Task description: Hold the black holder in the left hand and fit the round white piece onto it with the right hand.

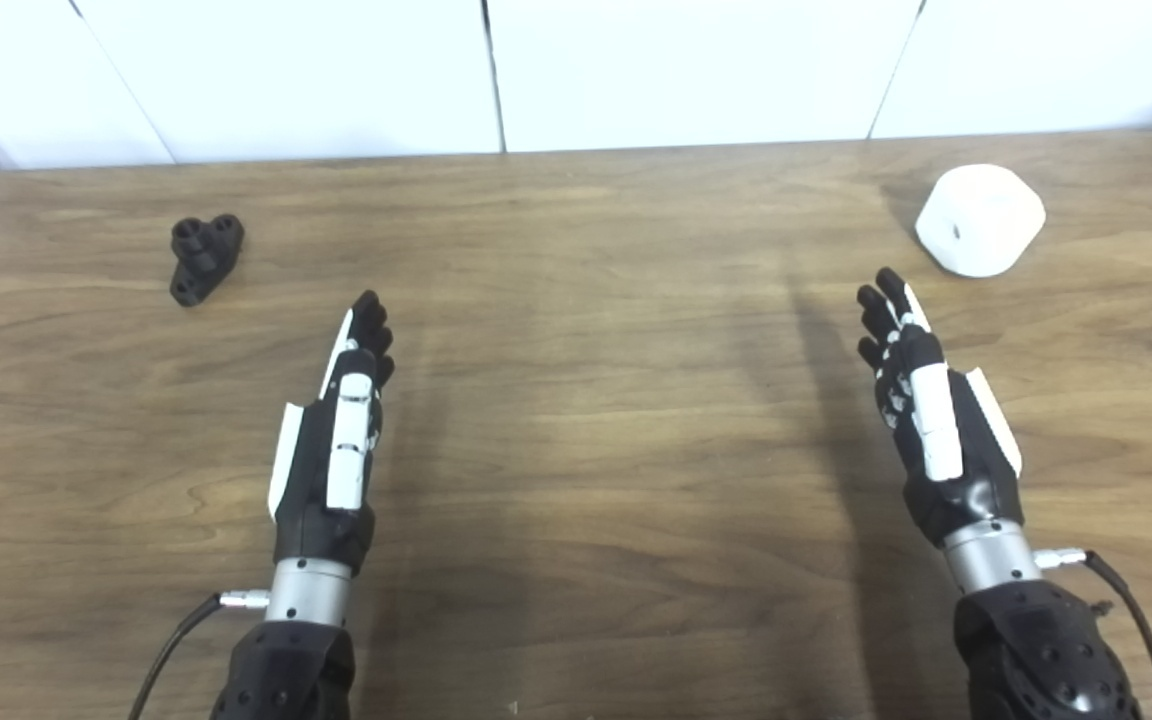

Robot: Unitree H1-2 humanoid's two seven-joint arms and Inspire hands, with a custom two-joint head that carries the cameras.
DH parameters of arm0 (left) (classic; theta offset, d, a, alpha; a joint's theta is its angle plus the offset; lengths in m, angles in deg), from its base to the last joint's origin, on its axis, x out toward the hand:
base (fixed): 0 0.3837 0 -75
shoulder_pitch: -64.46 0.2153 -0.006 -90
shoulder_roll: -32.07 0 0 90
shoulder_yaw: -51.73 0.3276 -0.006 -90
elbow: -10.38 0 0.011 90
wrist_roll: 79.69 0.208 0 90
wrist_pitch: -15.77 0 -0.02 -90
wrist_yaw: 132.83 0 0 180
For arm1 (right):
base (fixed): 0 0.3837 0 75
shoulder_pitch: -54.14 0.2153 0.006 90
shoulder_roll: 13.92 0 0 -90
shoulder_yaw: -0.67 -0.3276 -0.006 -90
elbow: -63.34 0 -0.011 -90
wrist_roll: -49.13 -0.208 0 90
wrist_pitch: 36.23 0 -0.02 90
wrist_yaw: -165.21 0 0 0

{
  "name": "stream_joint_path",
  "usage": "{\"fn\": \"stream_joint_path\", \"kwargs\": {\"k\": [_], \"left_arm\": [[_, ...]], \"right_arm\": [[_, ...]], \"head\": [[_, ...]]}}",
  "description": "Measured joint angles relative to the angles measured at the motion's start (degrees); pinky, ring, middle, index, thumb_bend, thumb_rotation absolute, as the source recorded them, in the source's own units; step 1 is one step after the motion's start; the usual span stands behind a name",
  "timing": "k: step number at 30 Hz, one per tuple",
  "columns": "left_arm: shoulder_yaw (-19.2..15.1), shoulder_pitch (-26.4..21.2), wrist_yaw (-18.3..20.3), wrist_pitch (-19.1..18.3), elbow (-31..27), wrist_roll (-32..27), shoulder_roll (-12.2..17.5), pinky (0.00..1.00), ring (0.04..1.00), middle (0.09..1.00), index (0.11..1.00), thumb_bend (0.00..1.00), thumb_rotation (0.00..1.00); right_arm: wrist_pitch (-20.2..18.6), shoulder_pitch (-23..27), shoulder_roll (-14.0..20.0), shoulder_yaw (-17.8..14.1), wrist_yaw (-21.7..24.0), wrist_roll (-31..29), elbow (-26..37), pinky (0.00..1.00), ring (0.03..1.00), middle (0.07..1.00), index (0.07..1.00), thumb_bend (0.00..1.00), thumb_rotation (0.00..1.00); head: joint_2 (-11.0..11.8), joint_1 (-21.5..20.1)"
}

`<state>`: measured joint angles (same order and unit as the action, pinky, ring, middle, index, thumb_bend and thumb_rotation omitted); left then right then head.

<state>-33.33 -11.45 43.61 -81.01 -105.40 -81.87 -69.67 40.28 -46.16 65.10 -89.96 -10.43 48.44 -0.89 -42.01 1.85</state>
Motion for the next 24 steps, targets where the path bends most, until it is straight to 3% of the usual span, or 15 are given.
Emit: {"fn": "stream_joint_path", "kwargs": {"k": [17,19,21,24], "left_arm": [[0.6,0.0,-0.1,0.1,0.0,0.4,0.0,1.00,1.000,1.000,1.000,0.34,1.00],[0.7,0.0,-0.2,0.1,0.0,0.6,-0.1,1.00,1.000,1.000,1.000,0.34,1.00],[1.0,0.0,-0.3,0.2,0.1,0.8,-0.1,1.00,1.000,1.000,1.000,0.34,1.00],[1.9,0.0,-0.4,1.4,1.2,1.7,-0.2,1.00,1.000,1.000,0.999,0.35,1.00]], "right_arm": [[0.3,0.0,0.1,-0.5,0.3,-0.6,0.0,1.00,1.000,0.975,1.000,0.65,1.00],[0.3,0.0,0.1,-0.6,0.3,-0.7,0.0,1.00,1.000,0.976,1.000,0.66,1.00],[0.4,-0.1,0.1,-0.8,0.4,-0.9,-0.2,1.00,1.000,0.977,1.000,0.67,1.00],[0.8,-0.1,0.3,-1.6,0.6,-1.6,-0.8,1.00,1.000,0.988,1.000,0.66,1.00]], "head": [[0.2,0.8],[0.5,2.2],[1.6,7.8],[3.2,12.5]]}}
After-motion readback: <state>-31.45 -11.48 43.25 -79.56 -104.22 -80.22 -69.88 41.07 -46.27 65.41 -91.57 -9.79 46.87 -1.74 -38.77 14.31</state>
